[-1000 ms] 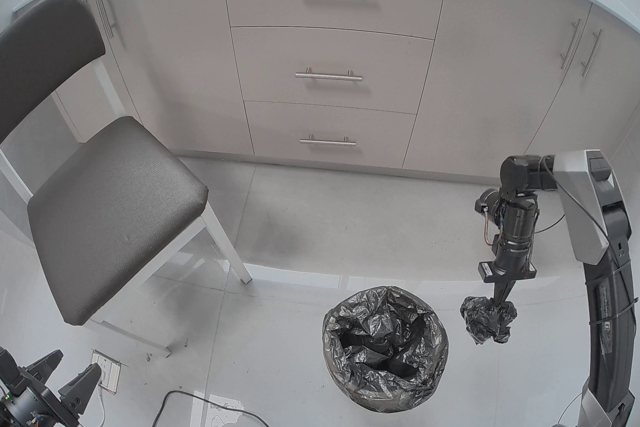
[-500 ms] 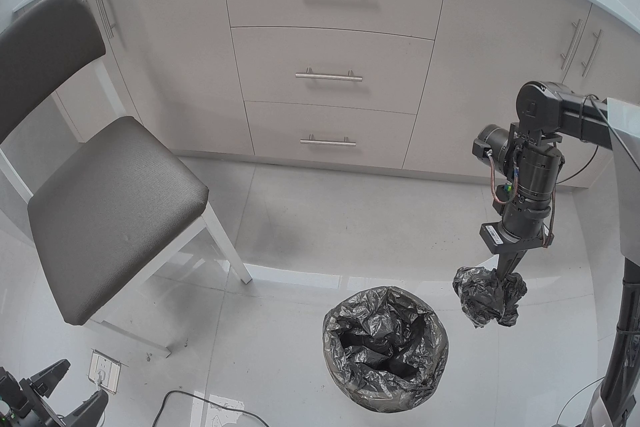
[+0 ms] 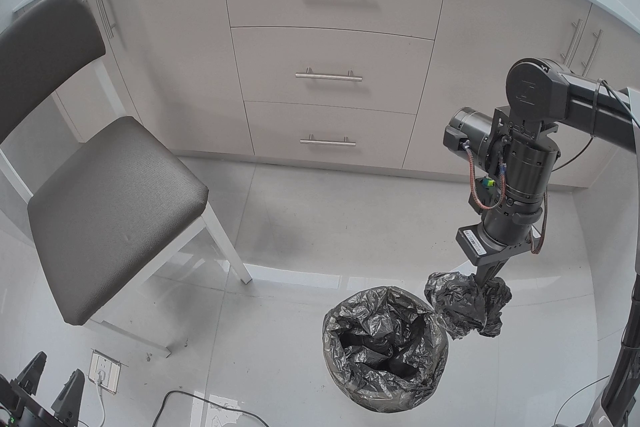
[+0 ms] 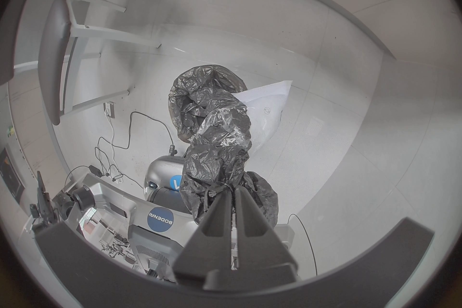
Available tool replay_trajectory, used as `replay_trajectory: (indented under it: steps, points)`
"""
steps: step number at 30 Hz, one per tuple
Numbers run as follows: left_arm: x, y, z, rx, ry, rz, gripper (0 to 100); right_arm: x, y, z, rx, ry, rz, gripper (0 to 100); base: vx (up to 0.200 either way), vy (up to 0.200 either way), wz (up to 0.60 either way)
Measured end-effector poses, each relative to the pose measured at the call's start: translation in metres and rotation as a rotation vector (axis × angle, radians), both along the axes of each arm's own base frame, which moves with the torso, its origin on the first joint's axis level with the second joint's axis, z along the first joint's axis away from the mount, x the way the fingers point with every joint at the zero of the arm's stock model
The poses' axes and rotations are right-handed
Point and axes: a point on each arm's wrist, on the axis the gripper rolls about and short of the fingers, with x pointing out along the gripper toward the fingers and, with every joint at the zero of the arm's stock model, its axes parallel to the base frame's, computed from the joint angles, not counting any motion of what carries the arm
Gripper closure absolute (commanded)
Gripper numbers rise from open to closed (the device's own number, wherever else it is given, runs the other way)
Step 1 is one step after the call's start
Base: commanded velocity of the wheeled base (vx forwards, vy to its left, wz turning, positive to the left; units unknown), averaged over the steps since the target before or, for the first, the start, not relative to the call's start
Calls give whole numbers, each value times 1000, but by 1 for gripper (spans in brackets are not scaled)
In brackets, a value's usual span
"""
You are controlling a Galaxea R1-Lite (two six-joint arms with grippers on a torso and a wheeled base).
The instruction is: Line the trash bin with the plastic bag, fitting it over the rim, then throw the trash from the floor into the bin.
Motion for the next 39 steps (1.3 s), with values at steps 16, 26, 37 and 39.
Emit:
replay_trajectory:
  steps: [16,26,37,39]
  points:
    - [-3,2,-2,63,-43,191,0,-7,34,-16,-11,19,81,100,0,0,0]
    - [-2,4,-6,107,-76,255,0,-7,56,-42,-48,76,129,100,0,0,0]
    - [-3,2,-8,135,-90,144,0,-9,91,-89,-104,150,207,100,0,0,0]
    - [-3,2,-7,138,-92,140,0,-8,92,-95,-112,163,211,100,0,0,0]
